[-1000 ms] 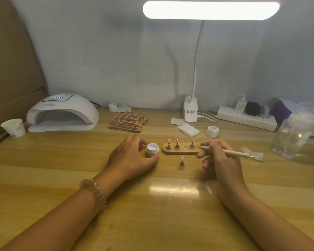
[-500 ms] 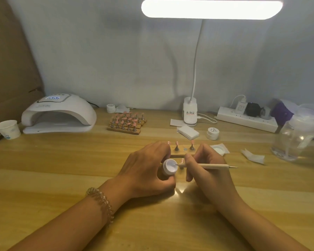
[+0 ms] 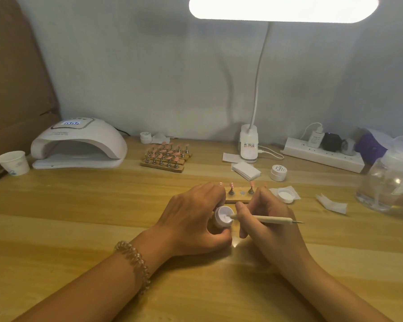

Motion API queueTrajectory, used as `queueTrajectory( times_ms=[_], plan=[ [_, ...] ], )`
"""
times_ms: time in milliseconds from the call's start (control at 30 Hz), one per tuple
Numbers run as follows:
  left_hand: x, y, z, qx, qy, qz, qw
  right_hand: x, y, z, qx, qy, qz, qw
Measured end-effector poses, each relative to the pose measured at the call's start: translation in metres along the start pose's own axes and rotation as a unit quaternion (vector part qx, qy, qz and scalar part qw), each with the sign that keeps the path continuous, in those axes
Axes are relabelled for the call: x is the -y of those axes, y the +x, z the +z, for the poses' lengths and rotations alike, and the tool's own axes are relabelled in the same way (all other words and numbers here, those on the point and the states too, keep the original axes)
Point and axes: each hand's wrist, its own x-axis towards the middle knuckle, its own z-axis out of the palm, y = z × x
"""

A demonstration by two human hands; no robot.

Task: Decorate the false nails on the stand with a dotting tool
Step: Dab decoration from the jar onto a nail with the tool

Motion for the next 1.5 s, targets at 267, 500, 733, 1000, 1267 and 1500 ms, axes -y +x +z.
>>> queueTrajectory(
  times_ms=[267, 500, 733, 1000, 1267, 1500],
  plan=[
    [0.000, 0.000, 0.000, -0.015, 0.000, 0.005, 1.000, 0.002, -0.001, -0.002, -0.025, -0.003, -0.012, 1.000],
    [0.011, 0.004, 0.004, -0.070, 0.009, -0.099, 0.993, 0.005, -0.002, -0.006, -0.092, 0.067, -0.017, 0.993],
    [0.042, 0.005, 0.015, -0.035, 0.004, -0.279, 0.960, 0.001, 0.005, -0.011, -0.102, 0.129, 0.107, 0.981],
    [0.024, 0.004, 0.007, -0.117, 0.040, -0.201, 0.972, 0.001, 0.006, -0.014, -0.109, 0.165, 0.155, 0.968],
    [-0.019, 0.001, 0.019, 0.010, -0.098, -0.109, 0.989, 0.001, 0.008, -0.013, -0.094, 0.169, 0.166, 0.967],
    [-0.013, 0.007, 0.020, 0.024, -0.186, -0.127, 0.974, -0.002, 0.009, -0.009, -0.072, 0.132, 0.166, 0.975]
  ],
)
